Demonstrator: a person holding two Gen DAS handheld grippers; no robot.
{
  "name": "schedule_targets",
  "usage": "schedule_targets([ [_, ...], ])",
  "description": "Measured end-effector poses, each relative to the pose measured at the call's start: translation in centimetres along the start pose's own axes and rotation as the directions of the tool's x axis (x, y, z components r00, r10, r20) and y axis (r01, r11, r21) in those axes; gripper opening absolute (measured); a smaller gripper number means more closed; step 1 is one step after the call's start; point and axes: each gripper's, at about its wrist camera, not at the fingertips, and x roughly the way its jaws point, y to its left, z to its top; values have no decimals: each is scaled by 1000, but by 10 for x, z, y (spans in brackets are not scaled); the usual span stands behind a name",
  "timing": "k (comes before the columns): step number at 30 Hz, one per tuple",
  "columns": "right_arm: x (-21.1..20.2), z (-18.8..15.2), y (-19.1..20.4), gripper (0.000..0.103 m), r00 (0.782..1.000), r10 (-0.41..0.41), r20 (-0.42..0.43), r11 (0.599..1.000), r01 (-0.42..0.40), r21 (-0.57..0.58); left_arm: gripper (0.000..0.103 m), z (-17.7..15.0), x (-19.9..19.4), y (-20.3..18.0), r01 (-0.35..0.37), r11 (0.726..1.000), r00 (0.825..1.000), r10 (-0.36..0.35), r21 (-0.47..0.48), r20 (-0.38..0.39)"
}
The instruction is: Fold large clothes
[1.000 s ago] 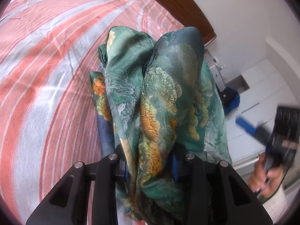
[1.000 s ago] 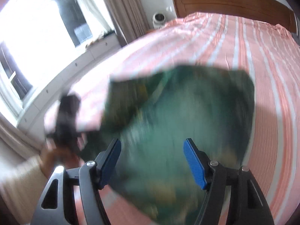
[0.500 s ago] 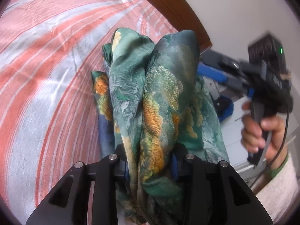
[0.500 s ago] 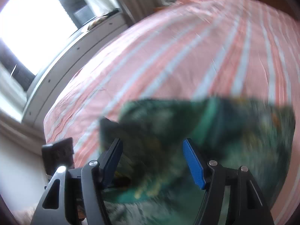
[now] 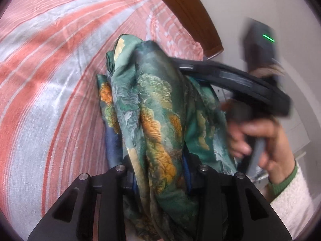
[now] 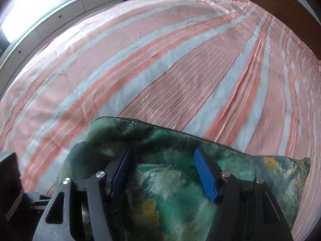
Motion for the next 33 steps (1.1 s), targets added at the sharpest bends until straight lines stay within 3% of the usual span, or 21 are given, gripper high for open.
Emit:
schedule_targets([
  [2, -45, -18, -2, 65, 995, 63, 81, 997, -67, 40, 36, -3, -3, 2, 11, 1000, 1000, -11, -10, 0],
  [4, -85, -49, 5, 65, 989, 55, 136, 997, -62, 50, 36, -3, -7, 5, 11, 1000, 1000, -11, -10, 1],
  [6, -111, -95, 24, 65, 984, -35, 175, 999, 36, -2, 36, -6, -10, 5, 13, 1000, 1000, -13, -13, 4],
  [7, -120, -119, 37, 65, 973, -123, 197, 990, 133, -36, 36, -8, -12, 7, 16, 1000, 1000, -16, -20, 6],
  [9, -116, -170, 52, 65, 928, -297, 226, 943, 322, -83, 36, -12, -14, 6, 16, 1000, 1000, -16, -21, 5],
  [11, -94, -204, 45, 65, 905, -355, 233, 929, 370, -22, 37, -12, -9, -3, -5, 1000, 1000, 5, 11, 6],
  [12, -85, -211, 41, 65, 901, -363, 236, 929, 369, 22, 37, -13, -10, -3, -27, 999, 999, 26, 35, 19],
  [14, -72, -210, 47, 67, 869, -417, 266, 906, 422, 40, 37, -19, -13, -6, -59, 996, 997, 56, 74, 47],
  [16, -65, -205, 53, 67, 854, -441, 276, 892, 450, 33, 37, -23, -19, -3, -42, 997, 997, 38, 66, 61],
  [19, -74, -203, 50, 66, 870, -406, 279, 909, 416, 23, 47, -30, -35, -14, -38, 997, 996, 32, 70, 87],
  [20, -86, -205, 47, 68, 875, -388, 289, 917, 397, 29, 59, -34, -46, -24, -58, 995, 993, 49, 82, 107],
  [21, -96, -207, 44, 71, 875, -384, 295, 920, 390, 40, 82, -38, -57, -34, -95, 991, 987, 82, 97, 135],
  [23, -115, -217, 38, 98, 863, -418, 284, 907, 411, 87, 102, -50, -82, -58, -174, 975, 966, 142, 140, 214],
  [25, -136, -232, 38, 103, 860, -435, 267, 901, 418, 120, 102, -64, -102, -72, -177, 966, 964, 132, 188, 229],
  [27, -146, -245, 43, 103, 856, -460, 236, 888, 449, 102, 102, -79, -115, -79, -239, 949, 956, 194, 204, 220],
  [30, -146, -263, 47, 102, 838, -519, 170, 854, 517, 57, 102, -108, -126, -84, -365, 901, 923, 317, 235, 217],
  [33, -149, -287, 43, 102, 841, -527, 123, 850, 523, 60, 102, -129, -128, -85, -451, 857, 889, 408, 248, 207],
])
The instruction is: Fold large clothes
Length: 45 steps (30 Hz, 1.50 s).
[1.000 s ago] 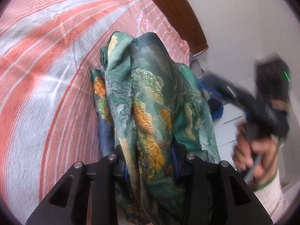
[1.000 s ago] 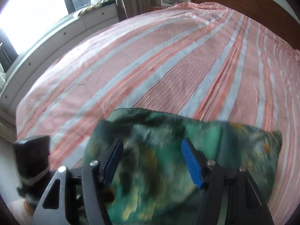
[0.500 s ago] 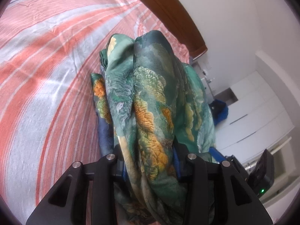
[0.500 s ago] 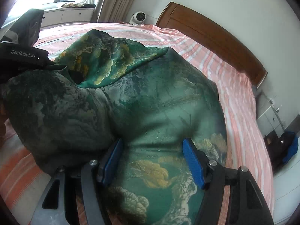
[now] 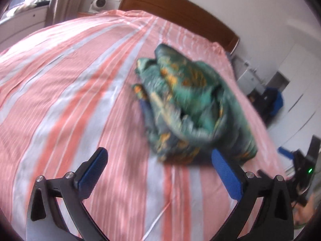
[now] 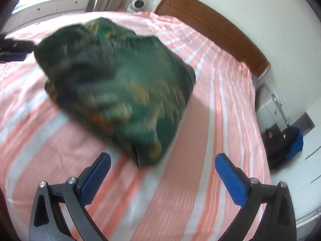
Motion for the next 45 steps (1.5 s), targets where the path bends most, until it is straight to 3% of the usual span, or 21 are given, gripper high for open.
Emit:
schedule_targets([
  [4, -12, -27, -13, 102, 999, -21, -25, 999, 21, 29, 102, -21, 16, -12, -84, 996, 994, 84, 16, -64],
  [8, -9, -38, -20, 102, 997, -28, -73, 999, 31, 31, 102, -38, 44, -32, -236, 964, 958, 252, 124, -137],
  [12, 7, -65, -22, 102, 983, 77, -170, 990, -55, 131, 102, -56, 68, -41, -295, 931, 923, 335, 214, -187],
  [15, 31, -96, -20, 102, 952, 120, -281, 974, -59, 217, 103, -67, 66, -44, -314, 918, 931, 348, 244, -112],
  [18, 30, -123, -34, 102, 954, 232, -189, 915, -148, 374, 103, -72, 66, -44, -320, 913, 931, 353, 254, -95],
  [21, 36, -142, -50, 103, 939, 325, -114, 837, -230, 496, 103, -76, 66, -46, -332, 907, 928, 363, 258, -84],
  [25, 28, -150, -42, 103, 959, 279, -41, 861, -231, 453, 103, -77, 66, -47, -341, 901, 927, 369, 267, -62],
  [29, 25, -158, -42, 103, 952, 307, -11, 842, -266, 470, 103, -73, 63, -42, -306, 919, 936, 338, 248, -98],
  [34, 25, -158, -42, 103, 954, 299, -2, 848, -265, 460, 103, -72, 51, -38, -254, 945, 955, 279, 207, -105],
  [42, 27, -158, -38, 103, 960, 280, 18, 855, -258, 450, 102, -66, 30, -41, -189, 973, 976, 201, 130, -82],
  [45, 27, -158, -38, 103, 959, 283, 23, 855, -263, 448, 102, -53, 13, -48, -171, 977, 984, 177, 130, -35],
])
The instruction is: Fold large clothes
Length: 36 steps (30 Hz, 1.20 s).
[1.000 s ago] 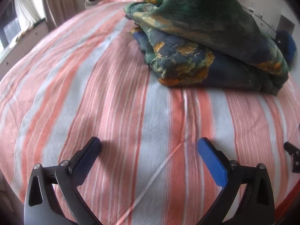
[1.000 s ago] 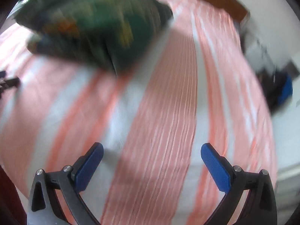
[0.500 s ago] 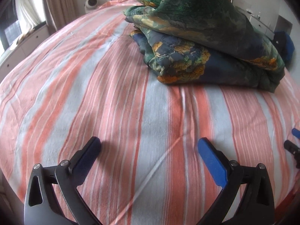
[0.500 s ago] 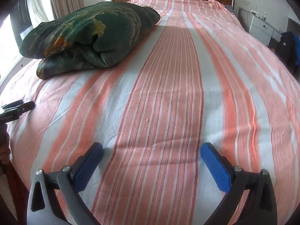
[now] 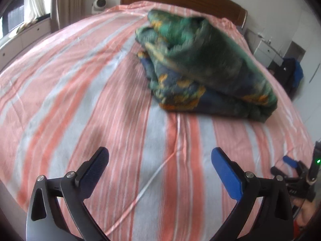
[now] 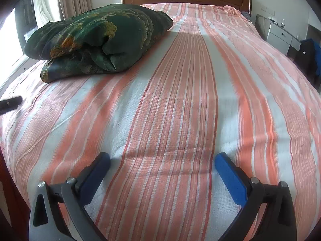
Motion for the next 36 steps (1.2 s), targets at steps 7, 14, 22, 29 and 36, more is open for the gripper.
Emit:
schedule_targets([
  [7, -1, -1, -1, 103, 1000, 1, 4, 1000, -1, -2, 102, 101, -29, 23, 158, 987, 985, -157, -8, 77],
  [14, -1, -1, -1, 103, 1000, -6, 2, 1000, 6, -7, 102, 192, 34, 63, 490, 846, 853, -515, -211, -87],
  [22, -1, 3, -1, 103, 1000, -1, -24, 1000, 1, -12, 103, 156, 141, 54, 408, 861, 817, -493, -304, -299],
  [29, -24, 64, -46, 102, 967, 255, -6, 955, -251, 158, 103, 145, 169, 39, 344, 915, 856, -398, -212, -329],
  [36, 76, 182, -76, 98, 745, 662, 81, 647, -623, 440, 102, 152, 177, 16, 301, 938, 867, -345, -174, -359],
])
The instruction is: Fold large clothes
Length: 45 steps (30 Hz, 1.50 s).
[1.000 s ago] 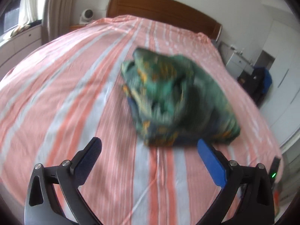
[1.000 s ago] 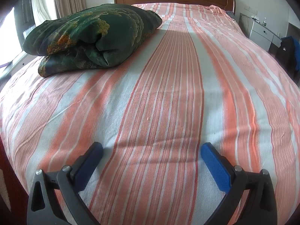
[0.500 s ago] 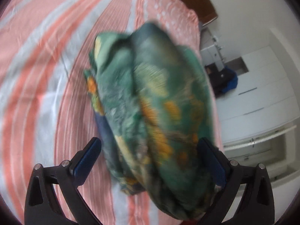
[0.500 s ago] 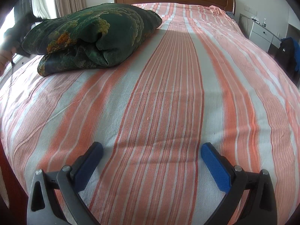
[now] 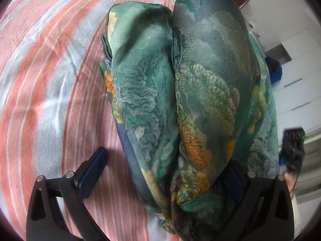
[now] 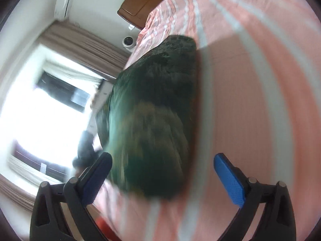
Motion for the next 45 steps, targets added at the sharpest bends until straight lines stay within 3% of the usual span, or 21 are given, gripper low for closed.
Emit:
schedule_targets([
  [2, 44, 15, -7, 84, 994, 80, -78, 995, -75, 67, 95, 0, 0, -4, 11, 1000, 1000, -11, -18, 2],
  [3, 62, 18, -4, 84, 994, 49, -101, 998, -44, 53, 76, 0, 0, -9, 39, 999, 999, -39, -32, 8],
  [4, 71, 21, 6, 82, 995, -24, -99, 999, 22, -24, 70, 3, 0, -15, 51, 998, 999, -50, -40, 21],
  [5, 77, 22, 25, 78, 988, -124, -96, 982, 108, -154, 62, -3, -5, -26, 5, 1000, 999, -4, -16, 51],
  [8, 84, 3, 88, 66, 927, -376, -2, 803, 324, -500, 51, -15, -15, -63, -114, 990, 986, 102, 87, 132],
  [10, 86, -21, 121, 66, 895, -438, 85, 657, 383, -650, 48, -25, -23, -79, -144, 982, 975, 121, 118, 185],
  [12, 83, -41, 142, 65, 881, -446, 161, 561, 415, -717, 46, -34, -32, -96, -158, 976, 964, 120, 147, 235],
  [17, 70, -68, 171, 65, 878, -400, 264, 475, 445, -759, 44, -48, -46, -133, -195, 957, 946, 126, 214, 299],
  [21, 54, -68, 187, 65, 873, -362, 326, 457, 471, -755, 44, -43, -56, -151, -184, 956, 939, 103, 226, 330],
  [25, 37, -50, 199, 65, 866, -333, 373, 461, 495, -736, 44, -17, -61, -174, -200, 950, 919, 97, 240, 383],
  [26, 27, -42, 198, 65, 867, -326, 377, 476, 495, -727, 46, -6, -58, -178, -209, 949, 914, 103, 237, 392],
  [28, 28, -17, 189, 66, 875, -325, 359, 532, 483, -695, 61, 12, -47, -177, -218, 953, 916, 126, 208, 381],
  [29, 30, -3, 180, 72, 882, -329, 336, 580, 470, -666, 78, 22, -38, -170, -224, 959, 922, 151, 171, 356],
  [30, 35, 14, 167, 77, 890, -343, 299, 639, 455, -620, 88, 31, -28, -159, -239, 963, 924, 186, 127, 334],
  [31, 41, 28, 153, 90, 893, -374, 251, 696, 449, -561, 88, 36, -22, -151, -252, 963, 921, 209, 93, 330],
  [32, 47, 39, 135, 92, 882, -408, 235, 719, 469, -513, 88, 37, -19, -139, -261, 964, 915, 230, 53, 331],
  [36, 48, 35, 118, 92, 844, -473, 254, 692, 534, -486, 90, 22, -39, -121, -186, 982, 900, 178, -19, 399],
  [38, 36, 26, 120, 92, 854, -438, 280, 706, 520, -482, 91, 5, -58, -131, -229, 973, 874, 201, 9, 442],
  [40, 18, 16, 129, 92, 847, -421, 325, 699, 531, -479, 94, -8, -74, -153, -291, 954, 844, 222, 70, 489],
  [42, -3, 2, 140, 93, 833, -397, 386, 681, 549, -484, 102, -34, -89, -180, -402, 909, 780, 279, 107, 559],
  [45, -37, -24, 159, 99, 795, -358, 491, 651, 589, -479, 103, -76, -118, -209, -570, 811, 656, 354, 130, 666],
])
